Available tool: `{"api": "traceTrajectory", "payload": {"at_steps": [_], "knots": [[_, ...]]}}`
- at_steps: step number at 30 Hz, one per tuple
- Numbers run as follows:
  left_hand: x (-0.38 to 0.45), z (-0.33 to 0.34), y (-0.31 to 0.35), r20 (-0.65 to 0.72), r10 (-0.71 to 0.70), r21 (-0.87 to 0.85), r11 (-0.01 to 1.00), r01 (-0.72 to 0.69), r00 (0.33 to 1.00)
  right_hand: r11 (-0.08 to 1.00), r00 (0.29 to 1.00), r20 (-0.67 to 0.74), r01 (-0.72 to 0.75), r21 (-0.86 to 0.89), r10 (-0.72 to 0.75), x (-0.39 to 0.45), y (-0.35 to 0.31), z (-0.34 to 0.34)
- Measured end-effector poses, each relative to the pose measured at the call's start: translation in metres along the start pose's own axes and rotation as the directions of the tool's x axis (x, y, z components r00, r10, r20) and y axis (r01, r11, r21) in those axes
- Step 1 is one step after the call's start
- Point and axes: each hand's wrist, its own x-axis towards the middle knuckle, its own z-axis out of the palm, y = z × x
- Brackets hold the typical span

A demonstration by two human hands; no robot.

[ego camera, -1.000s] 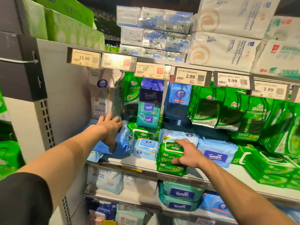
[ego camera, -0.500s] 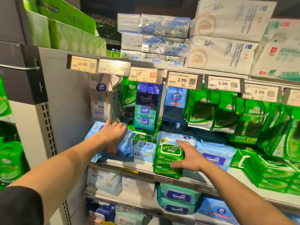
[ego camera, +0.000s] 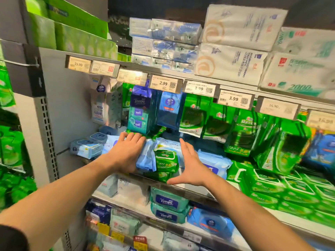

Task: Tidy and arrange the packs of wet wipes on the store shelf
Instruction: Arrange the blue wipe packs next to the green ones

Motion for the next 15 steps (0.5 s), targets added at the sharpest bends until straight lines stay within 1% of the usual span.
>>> {"api": "traceTrajectory", "payload": {"at_steps": [4, 6, 9, 12, 15], "knots": [[-0.003, -0.018, 0.035, -0.089, 0.08, 0.021, 0.997, -0.079, 0.993, 0.995, 0.993, -0.063, 0.096, 0.001, -0.096, -0.014, -0.022, 0.002], [-0.002, -0.027, 0.053, -0.112, 0.124, 0.031, 0.992, -0.121, 0.986, 0.993, 0.989, -0.104, 0.106, 0.05, -0.101, -0.023, -0.029, 0.006], [0.002, -0.04, 0.08, -0.152, 0.172, 0.023, 0.985, -0.17, 0.973, 0.989, 0.975, -0.202, 0.113, 0.096, -0.092, -0.04, -0.032, 0.006], [0.009, -0.045, 0.109, -0.203, 0.216, 0.014, 0.976, -0.217, 0.955, 0.993, 0.953, -0.299, 0.078, 0.089, -0.049, -0.058, -0.022, -0.002], [0.018, -0.045, 0.141, -0.241, 0.224, -0.032, 0.971, -0.238, 0.944, 0.995, 0.923, -0.381, 0.086, 0.059, -0.057, -0.083, 0.001, -0.014]]}}
